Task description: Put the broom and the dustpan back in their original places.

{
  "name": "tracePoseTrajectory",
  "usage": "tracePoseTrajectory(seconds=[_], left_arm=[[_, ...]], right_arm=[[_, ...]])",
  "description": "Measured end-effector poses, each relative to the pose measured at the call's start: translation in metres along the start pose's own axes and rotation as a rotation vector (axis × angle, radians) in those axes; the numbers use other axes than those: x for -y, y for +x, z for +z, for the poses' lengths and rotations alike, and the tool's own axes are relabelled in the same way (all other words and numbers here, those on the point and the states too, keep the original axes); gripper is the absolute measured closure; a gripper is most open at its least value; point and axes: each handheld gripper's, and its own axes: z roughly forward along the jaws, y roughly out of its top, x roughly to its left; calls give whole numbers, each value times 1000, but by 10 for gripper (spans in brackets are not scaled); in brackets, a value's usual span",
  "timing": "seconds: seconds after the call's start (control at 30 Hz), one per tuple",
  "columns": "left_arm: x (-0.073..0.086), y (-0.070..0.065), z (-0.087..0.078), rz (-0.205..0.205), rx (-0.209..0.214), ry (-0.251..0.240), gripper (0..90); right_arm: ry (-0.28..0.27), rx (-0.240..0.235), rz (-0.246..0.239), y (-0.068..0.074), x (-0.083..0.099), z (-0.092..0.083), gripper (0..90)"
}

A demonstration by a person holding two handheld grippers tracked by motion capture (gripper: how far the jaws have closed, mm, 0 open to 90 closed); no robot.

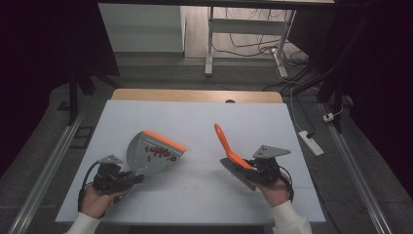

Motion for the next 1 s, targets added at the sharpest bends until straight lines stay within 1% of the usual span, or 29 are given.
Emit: tracePoseTrajectory(seconds=[0.13,0.3,0.43,0.53,0.57,0.6,0.73,0.83,1.0], left_arm=[[3,-1,2,-33,-30,-4,622],[7,-2,4,-69,-73,-4,622],[9,-2,5,-96,-99,-12,622],[11,-1,6,-125,-112,-23,622],[11,-1,6,-125,-112,-23,622],[12,-1,6,-138,-126,-30,622],[13,-1,7,-173,-154,-49,622],[14,0,8,-191,-163,-63,622],[14,2,13,-217,-193,-51,622]], right_arm=[[15,-5,21,-2,4,-4,702],[26,0,47,-8,10,-9,702],[36,6,74,-12,15,-11,702],[42,6,86,-14,17,-11,702],[47,7,92,-15,18,-11,702],[53,8,95,-14,19,-11,702],[69,8,100,-13,20,-10,702],[80,4,112,-13,21,-10,702],[101,-2,134,-15,24,-8,702]])
